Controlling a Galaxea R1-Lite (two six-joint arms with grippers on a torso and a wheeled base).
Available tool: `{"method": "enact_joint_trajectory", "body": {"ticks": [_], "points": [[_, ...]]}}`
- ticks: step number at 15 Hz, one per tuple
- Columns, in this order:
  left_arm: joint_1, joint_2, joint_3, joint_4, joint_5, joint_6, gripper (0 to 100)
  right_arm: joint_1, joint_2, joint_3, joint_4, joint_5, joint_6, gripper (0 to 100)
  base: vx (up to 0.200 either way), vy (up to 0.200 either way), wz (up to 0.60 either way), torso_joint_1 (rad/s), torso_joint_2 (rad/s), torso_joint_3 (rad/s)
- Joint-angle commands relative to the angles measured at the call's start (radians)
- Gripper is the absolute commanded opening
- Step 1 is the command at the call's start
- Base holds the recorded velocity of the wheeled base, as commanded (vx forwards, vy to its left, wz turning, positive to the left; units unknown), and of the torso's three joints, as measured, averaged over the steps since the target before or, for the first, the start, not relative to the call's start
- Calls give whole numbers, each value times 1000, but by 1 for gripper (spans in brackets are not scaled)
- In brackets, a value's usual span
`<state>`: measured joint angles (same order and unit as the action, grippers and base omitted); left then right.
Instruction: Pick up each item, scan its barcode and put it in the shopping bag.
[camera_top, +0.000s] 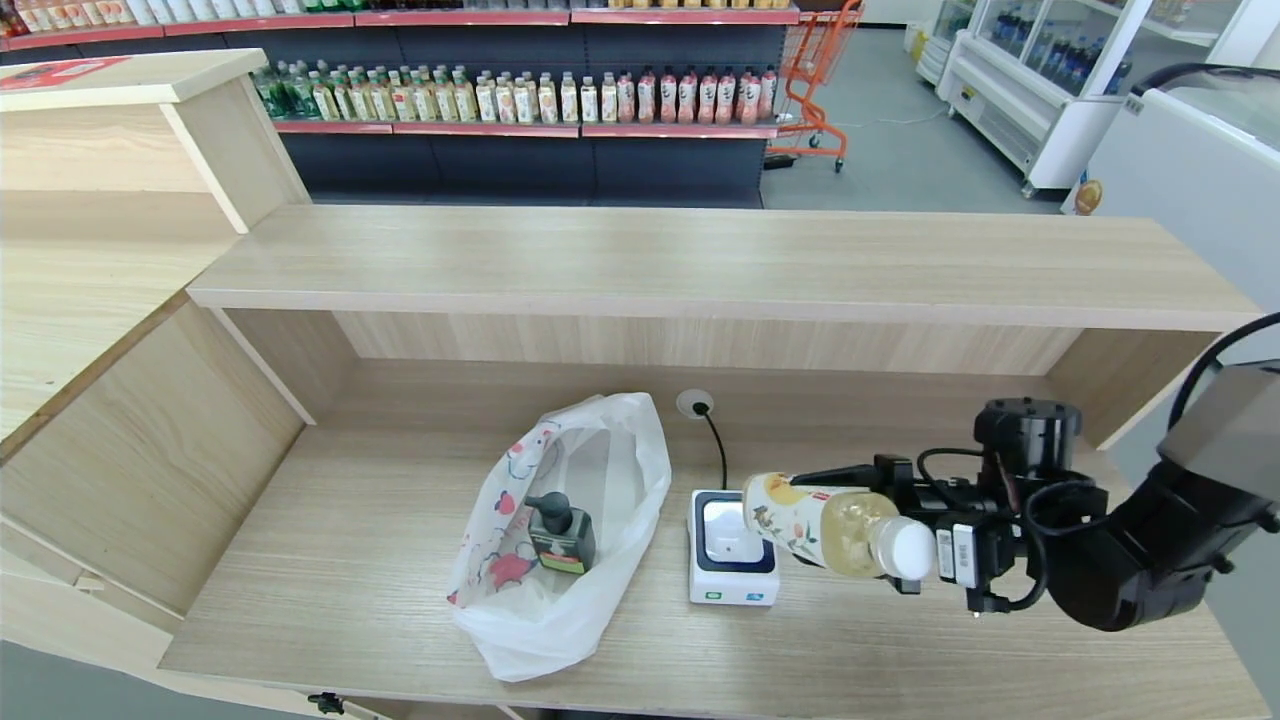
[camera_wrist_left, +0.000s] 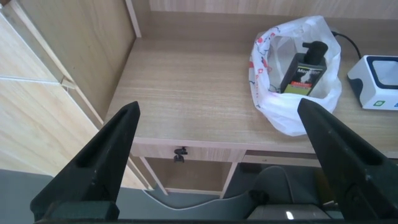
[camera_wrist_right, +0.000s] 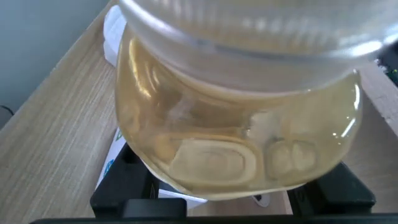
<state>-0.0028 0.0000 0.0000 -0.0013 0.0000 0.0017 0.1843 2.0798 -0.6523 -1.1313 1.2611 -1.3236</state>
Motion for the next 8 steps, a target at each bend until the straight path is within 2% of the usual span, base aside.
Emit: {"method": "enact_joint_trajectory", "body": {"ticks": [1, 3, 4, 5, 8], "points": [[1, 0, 0, 0, 0, 0, 100, -48, -190, 68, -1, 21, 147, 0, 0, 0, 0, 0, 0, 0], [0, 0, 0, 0, 0, 0, 100, -75, -294, 94, -1, 21, 351, 0, 0, 0, 0, 0, 0, 0], [0, 0, 0, 0, 0, 0, 100, -106, -360, 108, -2, 21, 540, 0, 0, 0, 0, 0, 0, 0], [1, 0, 0, 0, 0, 0, 100, -126, -383, 109, -2, 9, 624, 0, 0, 0, 0, 0, 0, 0], [0, 2, 0, 0, 0, 0, 100, -163, -412, 123, -2, -160, 896, 0, 0, 0, 0, 0, 0, 0]]}}
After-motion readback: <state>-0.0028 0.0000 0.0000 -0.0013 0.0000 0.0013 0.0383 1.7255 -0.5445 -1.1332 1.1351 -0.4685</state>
